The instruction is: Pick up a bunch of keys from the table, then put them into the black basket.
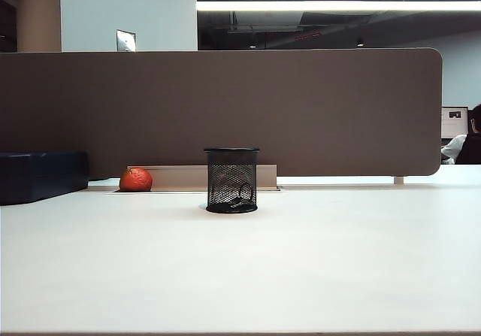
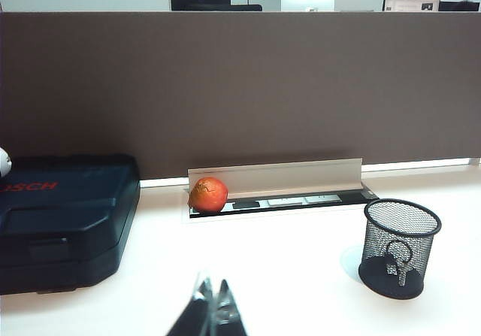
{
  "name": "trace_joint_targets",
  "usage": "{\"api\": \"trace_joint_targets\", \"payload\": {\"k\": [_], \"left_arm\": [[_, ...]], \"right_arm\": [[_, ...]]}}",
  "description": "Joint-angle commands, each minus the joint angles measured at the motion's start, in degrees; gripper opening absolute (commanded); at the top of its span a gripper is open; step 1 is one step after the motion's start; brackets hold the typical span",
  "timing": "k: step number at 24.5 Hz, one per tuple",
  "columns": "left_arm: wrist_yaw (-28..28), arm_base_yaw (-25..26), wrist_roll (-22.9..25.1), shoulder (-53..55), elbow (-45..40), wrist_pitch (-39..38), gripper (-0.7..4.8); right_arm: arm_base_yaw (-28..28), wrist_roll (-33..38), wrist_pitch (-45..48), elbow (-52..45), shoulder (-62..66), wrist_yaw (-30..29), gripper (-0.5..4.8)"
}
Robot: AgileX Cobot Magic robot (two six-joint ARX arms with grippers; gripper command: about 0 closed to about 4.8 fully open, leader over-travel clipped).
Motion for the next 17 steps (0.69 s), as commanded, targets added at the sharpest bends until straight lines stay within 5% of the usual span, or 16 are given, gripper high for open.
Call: {"api": "trace_joint_targets", "payload": {"k": [1, 17], "left_arm": [[-0.02, -0.09, -0.13, -2.89, -0.77, -3.17, -0.06], [-2.34, -0.09, -0.11, -8.07, -12.59, 7.04, -0.06]], "right_arm": [[0.04, -0.28, -0.24, 0.04, -0.48, 0.24, -0.06], [0.11, -4.92, 6.71, -7.5, -3.23, 1.7, -0.06]]}}
